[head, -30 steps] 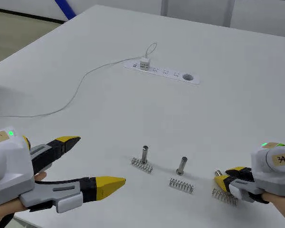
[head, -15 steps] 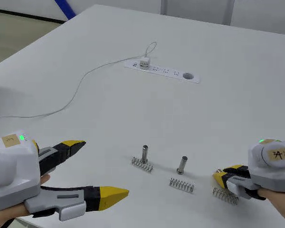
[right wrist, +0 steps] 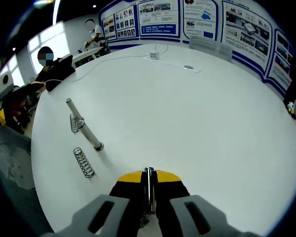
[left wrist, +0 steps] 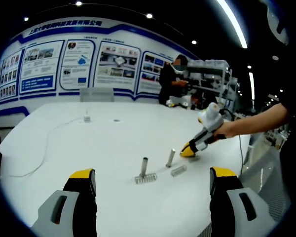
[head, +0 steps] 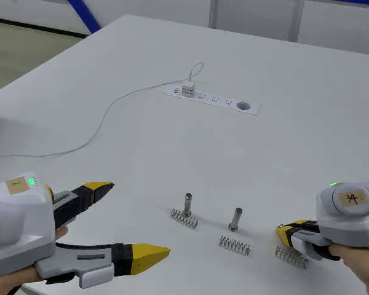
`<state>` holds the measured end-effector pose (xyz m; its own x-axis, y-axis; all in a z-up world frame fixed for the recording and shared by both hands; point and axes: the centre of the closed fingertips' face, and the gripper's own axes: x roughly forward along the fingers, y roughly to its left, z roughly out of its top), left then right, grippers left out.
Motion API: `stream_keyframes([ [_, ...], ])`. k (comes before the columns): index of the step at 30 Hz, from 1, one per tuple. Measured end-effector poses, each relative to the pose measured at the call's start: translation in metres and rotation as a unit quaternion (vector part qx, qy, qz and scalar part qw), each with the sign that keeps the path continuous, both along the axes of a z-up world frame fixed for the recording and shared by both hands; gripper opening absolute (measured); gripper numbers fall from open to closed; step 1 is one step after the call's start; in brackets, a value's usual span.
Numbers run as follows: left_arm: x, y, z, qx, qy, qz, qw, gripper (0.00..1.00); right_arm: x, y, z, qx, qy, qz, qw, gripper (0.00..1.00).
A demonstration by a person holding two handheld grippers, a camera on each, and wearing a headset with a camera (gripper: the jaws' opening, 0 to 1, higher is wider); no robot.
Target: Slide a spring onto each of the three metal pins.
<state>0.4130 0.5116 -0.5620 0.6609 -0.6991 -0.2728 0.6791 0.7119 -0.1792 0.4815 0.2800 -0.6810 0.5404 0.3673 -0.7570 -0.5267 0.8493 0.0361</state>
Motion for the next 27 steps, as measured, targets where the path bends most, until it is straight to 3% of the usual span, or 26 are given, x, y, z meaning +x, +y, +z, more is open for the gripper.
stream_keyframes([
  [4,0.001,-0.003,0.009,-0.001,-0.033,-0.006,0.9994,0.94,0.0,0.0,0.0,0.0,0.002,-0.009,1.0,0.09],
  [7,0.003,-0.002,0.015,-0.012,-0.049,-0.001,0.9987,0.95,0.0,0.0,0.0,0.002,0.002,-0.012,0.9999,0.09],
  [14,0.005,0.0,0.016,-0.019,-0.047,0.005,0.9987,0.95,0.0,0.001,0.0,0.013,-0.002,-0.014,0.9998,0.09],
  [17,0.004,0.0,0.013,-0.011,-0.044,0.0,0.999,0.95,-0.002,0.0,0.0,0.02,-0.003,-0.015,0.9997,0.09],
  [27,0.003,-0.002,0.014,-0.014,-0.047,-0.005,0.9988,0.94,-0.003,-0.004,0.009,0.047,-0.01,-0.043,0.9979,0.08],
])
